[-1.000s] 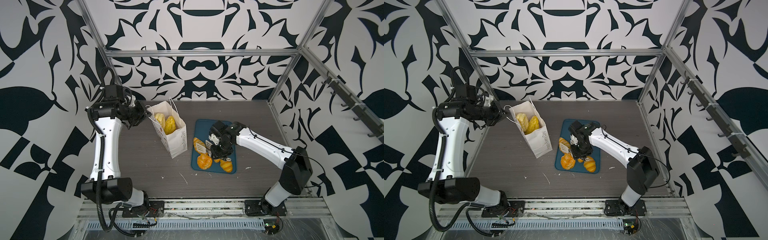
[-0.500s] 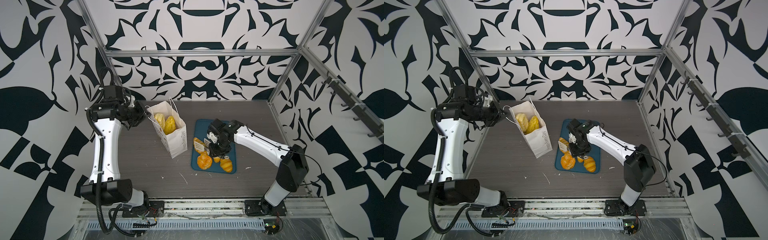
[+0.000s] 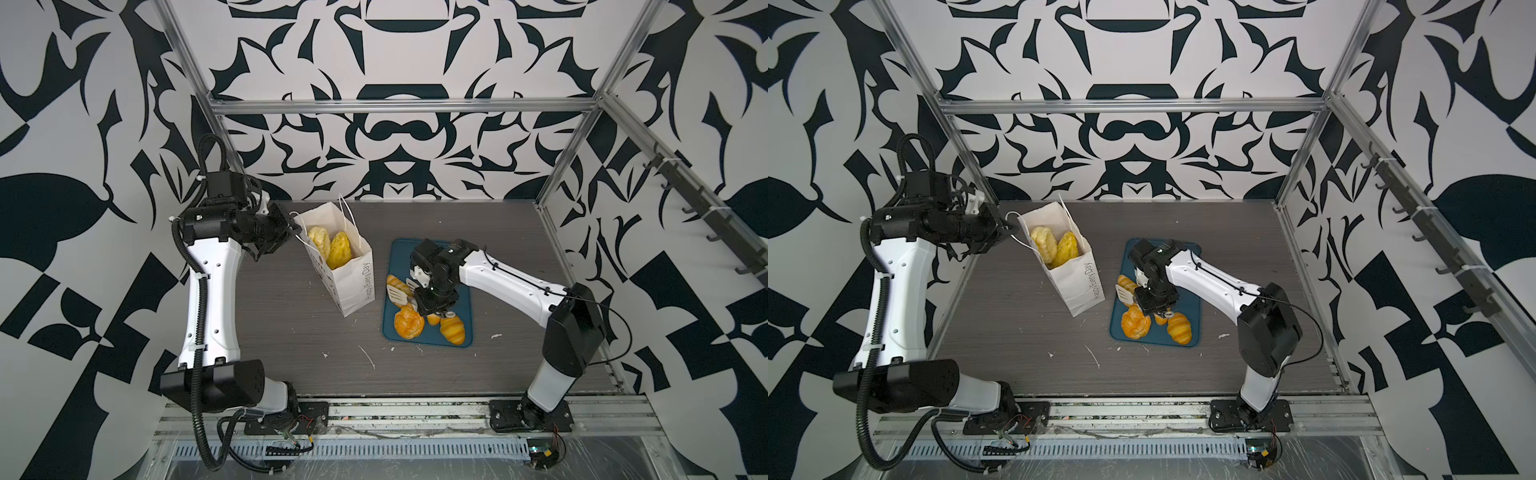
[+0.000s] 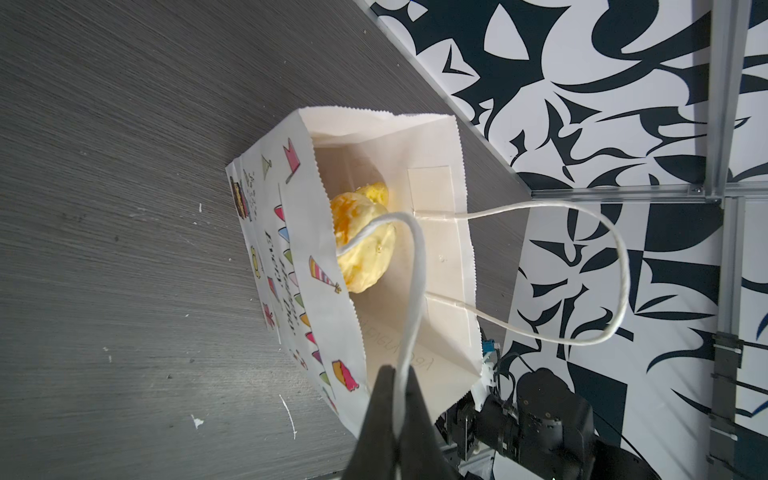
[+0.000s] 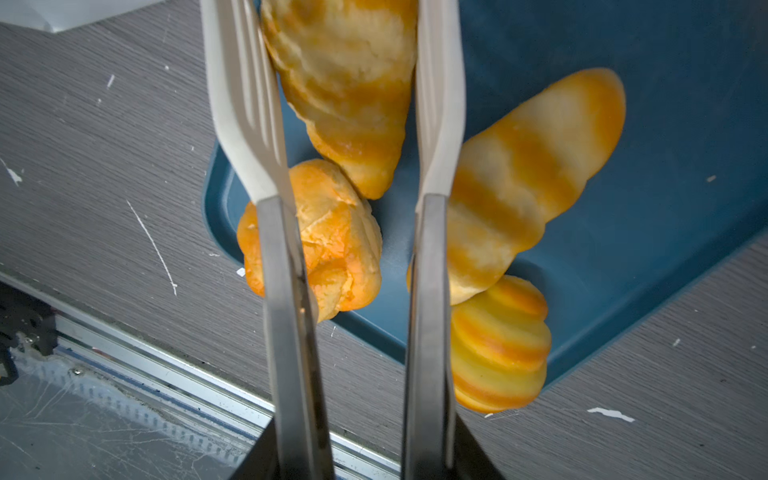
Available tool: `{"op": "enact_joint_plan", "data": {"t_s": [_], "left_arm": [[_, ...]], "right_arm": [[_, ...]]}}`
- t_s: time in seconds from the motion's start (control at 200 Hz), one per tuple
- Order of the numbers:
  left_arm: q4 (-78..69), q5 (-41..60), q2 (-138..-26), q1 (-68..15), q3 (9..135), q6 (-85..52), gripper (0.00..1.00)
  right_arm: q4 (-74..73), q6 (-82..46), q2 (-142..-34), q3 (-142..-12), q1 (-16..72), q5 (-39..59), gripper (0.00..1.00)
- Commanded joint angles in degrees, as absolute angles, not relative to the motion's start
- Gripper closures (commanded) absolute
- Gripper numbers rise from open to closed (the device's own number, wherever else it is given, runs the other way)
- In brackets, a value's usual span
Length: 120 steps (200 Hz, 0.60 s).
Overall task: Place the fake bread into the paper bag
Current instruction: 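Squeeze the tongs on the croissant and lift it off the tray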
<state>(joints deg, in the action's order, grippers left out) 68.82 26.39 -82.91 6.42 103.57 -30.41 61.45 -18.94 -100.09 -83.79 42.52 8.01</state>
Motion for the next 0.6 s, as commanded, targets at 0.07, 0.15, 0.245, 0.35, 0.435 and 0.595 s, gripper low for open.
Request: {"op": "enact_joint_plan", "data": {"t_s": [0.07,0.15,0.245,0.35,0.435,0.595], "left_arm": [[70.59,26.5,-82.18,6.69,103.25,-30.17,1.0],[70.55,26.61,-82.38,6.68,103.4,-30.15,1.0],[70.42,26.88,-82.57,6.68,103.46,-30.32,1.0],[70.31,27.07,-82.77,6.7,103.52,-30.49,1.0],[70.27,27.18,-82.8,6.68,103.62,-30.5,1.0],[70.36,27.22,-82.96,6.7,103.68,-30.61,1.0]], "right_arm": [[62.69,-18.13,-97.38,-86.56,42.89,5.96,0.63],[62.28,-18.28,-96.15,-86.56,42.91,4.97,0.65],[61.91,-18.44,-94.79,-86.76,42.8,4.23,0.65],[61.82,-18.74,-93.59,-87.44,42.72,3.54,0.65],[61.92,-19.1,-92.53,-88.47,42.62,2.79,0.65],[62.85,-19.7,-90.73,-92.07,42.12,1.83,0.65]]}}
